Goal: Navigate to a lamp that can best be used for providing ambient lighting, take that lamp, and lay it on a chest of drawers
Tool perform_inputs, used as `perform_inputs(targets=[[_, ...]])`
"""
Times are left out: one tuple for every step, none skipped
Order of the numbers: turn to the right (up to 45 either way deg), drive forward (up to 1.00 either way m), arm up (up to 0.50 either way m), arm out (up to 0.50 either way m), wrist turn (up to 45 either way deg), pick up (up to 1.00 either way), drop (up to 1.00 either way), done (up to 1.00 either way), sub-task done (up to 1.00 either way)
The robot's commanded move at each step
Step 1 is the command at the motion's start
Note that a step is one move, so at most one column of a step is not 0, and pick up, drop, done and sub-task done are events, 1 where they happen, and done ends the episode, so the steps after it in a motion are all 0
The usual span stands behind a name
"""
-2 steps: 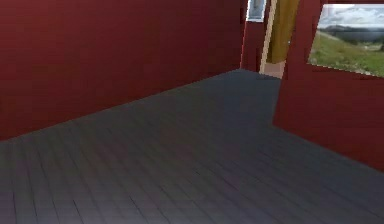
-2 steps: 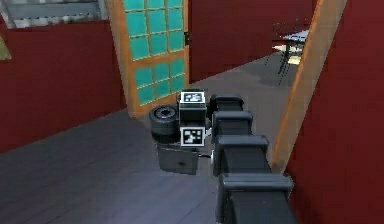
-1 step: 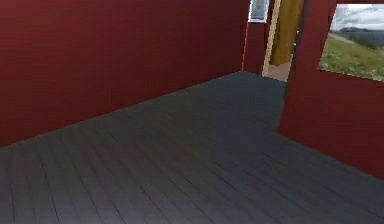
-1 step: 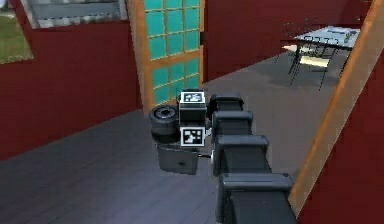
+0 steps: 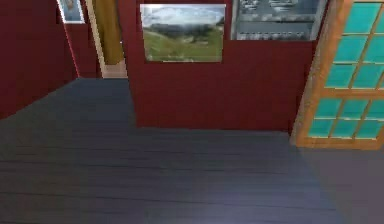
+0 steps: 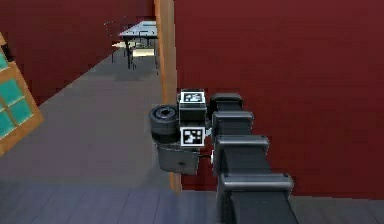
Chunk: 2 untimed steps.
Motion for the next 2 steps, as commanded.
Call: perform_inputs(targets=[[45.0, 0.00, 0.00, 0.00, 0.0, 0.00, 0.00, 0.00, 0.00], [3.0, 0.00, 0.00, 0.00, 0.0, 0.00, 0.00, 0.00, 0.00]])
